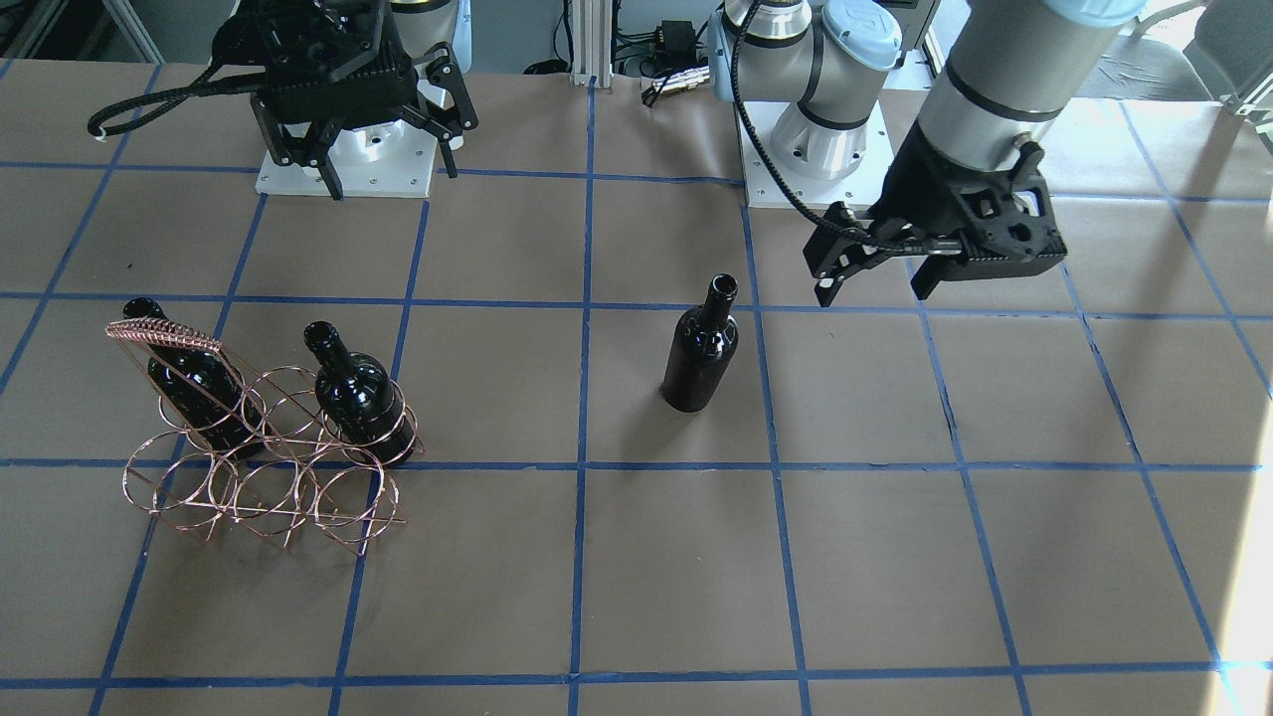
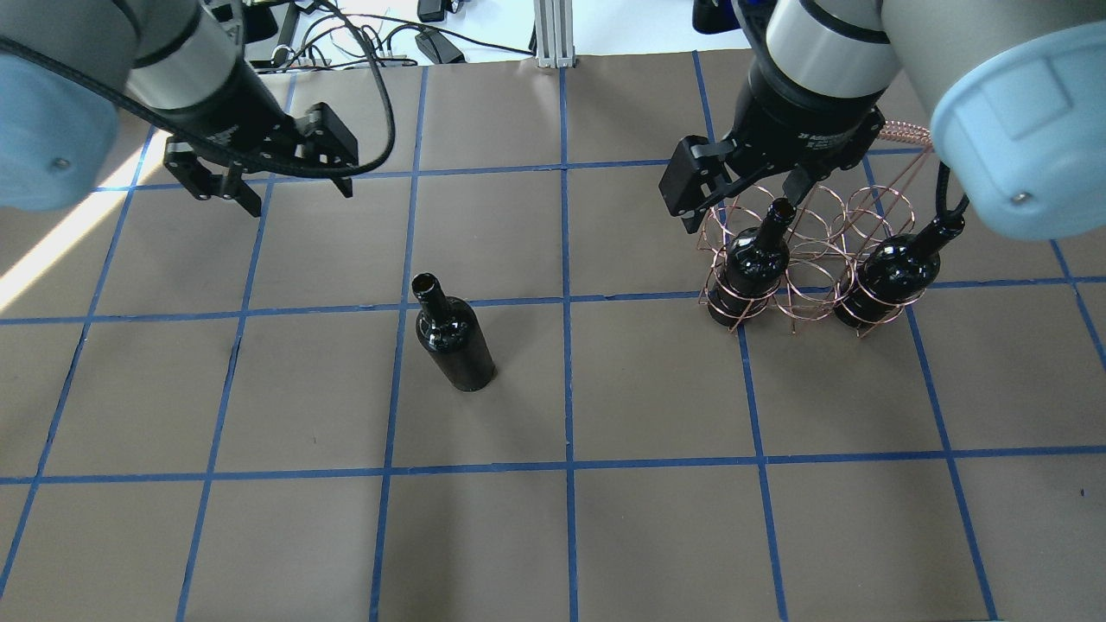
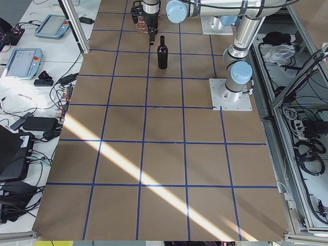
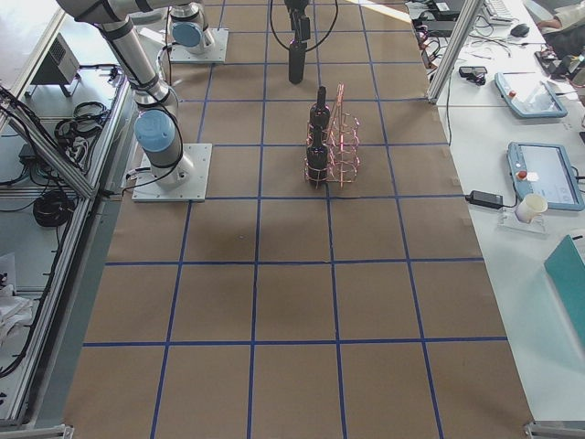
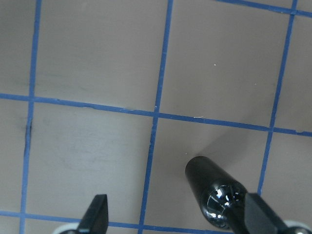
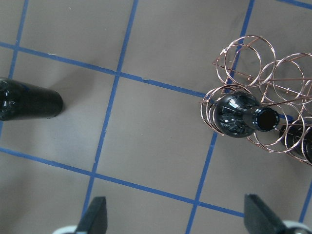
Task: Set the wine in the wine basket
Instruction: 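Set the bottle upright, open the left gripper and withdraw, then reach the right gripper across to the standing bottle's neck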
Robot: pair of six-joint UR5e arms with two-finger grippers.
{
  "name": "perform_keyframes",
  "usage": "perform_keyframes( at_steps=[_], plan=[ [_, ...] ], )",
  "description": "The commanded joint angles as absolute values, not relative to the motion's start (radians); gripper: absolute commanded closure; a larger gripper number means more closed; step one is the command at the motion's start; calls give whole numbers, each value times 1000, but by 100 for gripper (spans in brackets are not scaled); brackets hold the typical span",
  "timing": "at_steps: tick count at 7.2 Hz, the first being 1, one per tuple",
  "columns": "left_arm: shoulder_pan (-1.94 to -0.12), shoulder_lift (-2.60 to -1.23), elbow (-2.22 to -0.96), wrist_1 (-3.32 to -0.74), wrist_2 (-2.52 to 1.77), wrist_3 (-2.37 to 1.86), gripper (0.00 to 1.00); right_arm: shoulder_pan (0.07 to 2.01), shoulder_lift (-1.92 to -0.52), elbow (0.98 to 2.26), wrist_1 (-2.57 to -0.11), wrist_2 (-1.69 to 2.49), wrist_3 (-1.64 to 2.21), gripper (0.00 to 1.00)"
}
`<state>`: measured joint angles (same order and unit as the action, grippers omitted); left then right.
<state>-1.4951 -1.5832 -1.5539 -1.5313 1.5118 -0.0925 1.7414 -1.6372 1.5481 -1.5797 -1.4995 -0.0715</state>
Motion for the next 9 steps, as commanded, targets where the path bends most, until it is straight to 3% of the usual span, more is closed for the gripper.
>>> perform_keyframes(
  at_steps=[1,3,9],
  plan=[
    [-1443,-1554,-1481,-1612,1515,-68,0,1829,-1623,1546,-1641,-1456,135,1],
    [-1450,-1525,-1488,-1687,1519,-67,0,1972,-1573,1537,-1660,-1552,241,7],
    [-1290,-1483,-1482,-1710,1565,7,0,2111,-1425,1499,-1804,-1632,392,6]
  ],
)
